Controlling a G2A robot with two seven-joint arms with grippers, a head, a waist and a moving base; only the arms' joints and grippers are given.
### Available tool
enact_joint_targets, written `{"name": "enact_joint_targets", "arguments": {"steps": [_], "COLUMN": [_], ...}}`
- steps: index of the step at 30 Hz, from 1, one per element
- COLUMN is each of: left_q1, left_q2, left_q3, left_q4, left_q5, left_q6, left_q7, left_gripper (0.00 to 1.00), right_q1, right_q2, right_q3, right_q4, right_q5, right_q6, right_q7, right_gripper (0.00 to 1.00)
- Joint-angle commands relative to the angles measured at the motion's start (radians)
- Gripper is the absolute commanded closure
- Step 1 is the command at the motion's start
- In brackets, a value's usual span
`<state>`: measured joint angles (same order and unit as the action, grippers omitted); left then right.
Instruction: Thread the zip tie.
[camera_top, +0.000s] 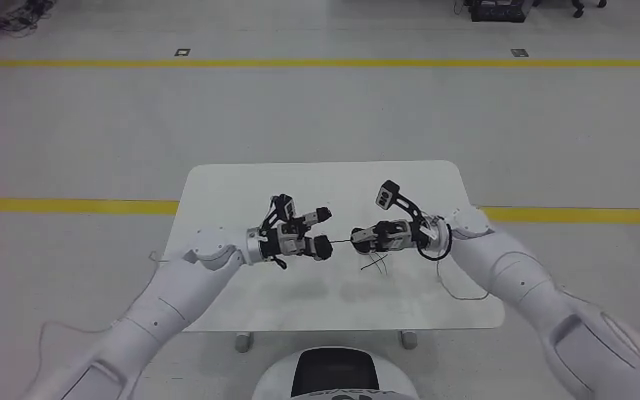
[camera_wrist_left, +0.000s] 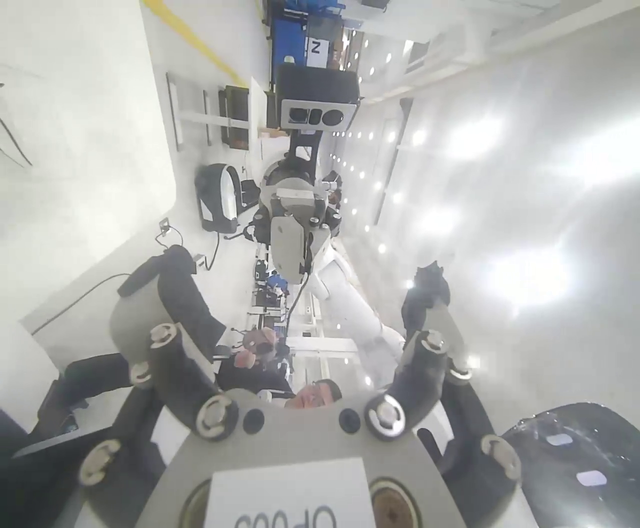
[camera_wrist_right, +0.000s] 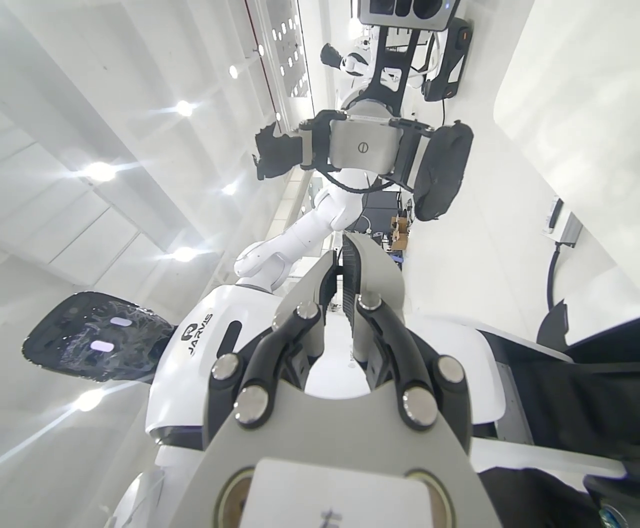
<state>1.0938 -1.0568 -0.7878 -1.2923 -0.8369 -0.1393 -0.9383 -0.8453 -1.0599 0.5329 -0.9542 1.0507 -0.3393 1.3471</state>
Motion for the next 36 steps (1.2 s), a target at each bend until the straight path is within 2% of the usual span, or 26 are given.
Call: {"name": "enact_joint_targets", "arguments": {"steps": [1,10,20,24,36], "left_q1": [0.0,0.009,0.013,0.021,0.032], "left_q2": [-0.003,-0.013,-0.014,-0.015,-0.016], "left_q3": [0.005,0.018,0.009,0.01,-0.011], "left_q4": [-0.008,-0.042,-0.045,-0.057,-0.056], "left_q5": [0.011,0.056,0.075,0.088,0.082], "left_q6": [0.005,0.012,0.004,0.008,0.014], "left_q7": [0.02,0.096,0.119,0.148,0.126], "left_gripper": [0.0,0.0,0.0,0.0,0.0], "right_q1": [-0.009,-0.034,-0.036,-0.056,-0.091], "right_q2": [-0.001,-0.016,-0.025,-0.024,-0.023], "right_q3": [0.011,0.06,0.071,0.085,0.144], "right_q4": [-0.008,0.003,0.016,-0.017,-0.061], "right_q5": [-0.012,-0.022,-0.033,-0.066,-0.115], "right_q6": [-0.001,-0.001,-0.001,0.01,0.039], "right_q7": [-0.032,-0.034,-0.028,-0.072,-0.078], "right_gripper": [1.0,1.0,1.0,1.0,1.0]}}
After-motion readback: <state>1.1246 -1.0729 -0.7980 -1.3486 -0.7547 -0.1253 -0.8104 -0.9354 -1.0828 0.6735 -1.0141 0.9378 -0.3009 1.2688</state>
